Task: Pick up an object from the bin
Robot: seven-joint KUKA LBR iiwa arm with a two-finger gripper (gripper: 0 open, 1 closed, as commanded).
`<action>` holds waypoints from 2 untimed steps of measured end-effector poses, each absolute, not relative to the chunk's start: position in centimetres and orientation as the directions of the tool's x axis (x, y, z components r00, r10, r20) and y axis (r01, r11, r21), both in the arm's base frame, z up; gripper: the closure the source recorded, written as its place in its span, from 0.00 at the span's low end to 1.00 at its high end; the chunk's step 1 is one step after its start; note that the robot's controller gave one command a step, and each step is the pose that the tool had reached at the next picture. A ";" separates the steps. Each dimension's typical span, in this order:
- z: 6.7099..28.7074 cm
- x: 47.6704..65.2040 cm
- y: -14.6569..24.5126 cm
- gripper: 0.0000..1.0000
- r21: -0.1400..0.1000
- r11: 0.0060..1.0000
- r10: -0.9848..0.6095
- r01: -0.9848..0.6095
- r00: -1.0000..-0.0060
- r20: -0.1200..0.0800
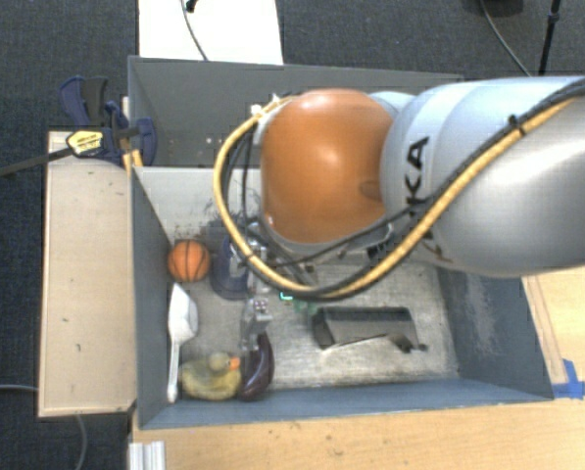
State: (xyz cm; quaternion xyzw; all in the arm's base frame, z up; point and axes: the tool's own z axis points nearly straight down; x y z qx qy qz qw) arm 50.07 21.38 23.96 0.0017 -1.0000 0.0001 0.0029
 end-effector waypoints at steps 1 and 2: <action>24.4 50.3 21.2 1.00 0.001 1.000 0.004 0.004 -1.000 -0.002; 24.4 50.3 21.2 1.00 0.001 1.000 0.005 0.005 -1.000 -0.002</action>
Offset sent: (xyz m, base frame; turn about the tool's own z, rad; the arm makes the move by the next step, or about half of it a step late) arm 0.0000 0.0000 0.0000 0.0000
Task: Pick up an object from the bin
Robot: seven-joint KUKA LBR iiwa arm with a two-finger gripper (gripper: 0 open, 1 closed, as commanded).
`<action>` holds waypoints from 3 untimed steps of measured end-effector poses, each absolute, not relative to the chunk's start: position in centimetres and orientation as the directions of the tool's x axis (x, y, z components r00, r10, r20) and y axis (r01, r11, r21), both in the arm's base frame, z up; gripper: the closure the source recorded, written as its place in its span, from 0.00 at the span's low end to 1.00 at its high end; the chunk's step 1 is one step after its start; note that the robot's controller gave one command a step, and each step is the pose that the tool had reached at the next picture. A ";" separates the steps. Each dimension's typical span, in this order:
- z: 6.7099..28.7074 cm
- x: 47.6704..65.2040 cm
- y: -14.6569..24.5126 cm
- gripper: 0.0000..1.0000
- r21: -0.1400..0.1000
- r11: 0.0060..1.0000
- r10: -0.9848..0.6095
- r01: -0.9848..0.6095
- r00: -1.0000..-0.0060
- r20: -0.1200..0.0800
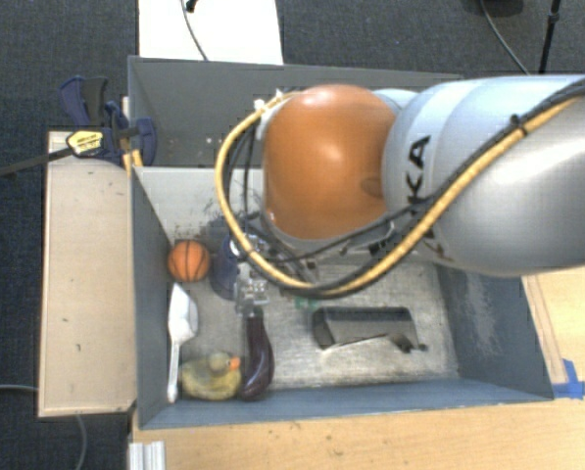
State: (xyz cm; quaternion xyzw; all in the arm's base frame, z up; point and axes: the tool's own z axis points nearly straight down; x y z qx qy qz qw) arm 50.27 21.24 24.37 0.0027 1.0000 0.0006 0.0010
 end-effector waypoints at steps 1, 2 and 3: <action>14.7 47.6 21.5 0.00 0.000 0.981 -0.196 -0.196 -0.980 0.005; 15.0 47.8 21.5 0.00 0.001 0.981 -0.192 -0.192 -0.981 -0.001; 12.0 48.0 21.6 0.00 0.001 0.948 -0.319 -0.320 -0.948 -0.011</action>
Offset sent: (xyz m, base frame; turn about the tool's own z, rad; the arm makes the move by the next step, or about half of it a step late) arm 0.0000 0.0000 0.0000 0.0000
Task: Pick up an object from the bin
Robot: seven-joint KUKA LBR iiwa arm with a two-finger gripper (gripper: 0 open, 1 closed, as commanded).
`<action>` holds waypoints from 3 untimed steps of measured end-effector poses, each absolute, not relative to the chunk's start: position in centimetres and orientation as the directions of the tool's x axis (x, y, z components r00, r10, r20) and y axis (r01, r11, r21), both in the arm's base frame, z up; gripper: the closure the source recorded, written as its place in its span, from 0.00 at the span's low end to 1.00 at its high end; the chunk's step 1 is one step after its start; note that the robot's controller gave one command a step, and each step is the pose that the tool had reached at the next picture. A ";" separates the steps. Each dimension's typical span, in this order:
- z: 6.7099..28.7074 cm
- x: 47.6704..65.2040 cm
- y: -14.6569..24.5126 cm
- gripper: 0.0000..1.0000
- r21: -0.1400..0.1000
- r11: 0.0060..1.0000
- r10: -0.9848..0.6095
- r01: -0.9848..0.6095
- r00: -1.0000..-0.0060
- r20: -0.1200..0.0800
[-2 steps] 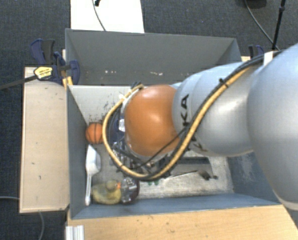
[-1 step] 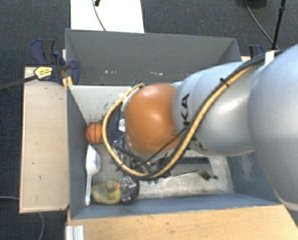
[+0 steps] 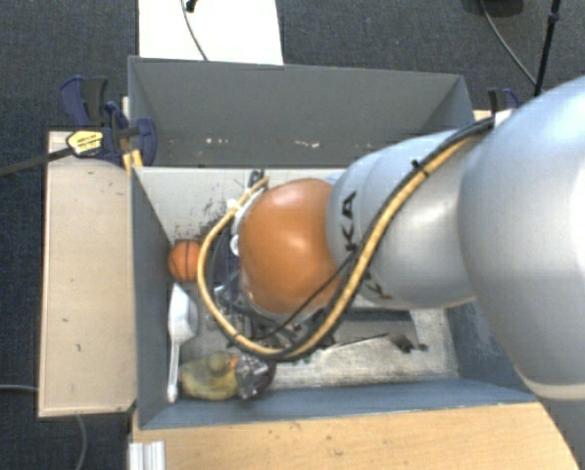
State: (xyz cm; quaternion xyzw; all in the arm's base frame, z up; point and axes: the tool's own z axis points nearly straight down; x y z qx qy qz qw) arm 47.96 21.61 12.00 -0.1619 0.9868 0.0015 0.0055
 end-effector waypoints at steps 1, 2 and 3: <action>7.2 48.6 20.4 1.00 -0.003 0.916 -0.401 -0.401 -0.916 0.001; 7.2 48.6 20.4 1.00 -0.003 0.917 -0.399 -0.399 -0.917 0.001; 22.3 52.7 14.6 1.00 -0.005 0.779 -0.627 -0.627 -0.779 -0.009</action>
Offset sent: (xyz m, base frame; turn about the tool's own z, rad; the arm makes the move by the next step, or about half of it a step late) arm 0.0000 0.0000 0.0000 0.0000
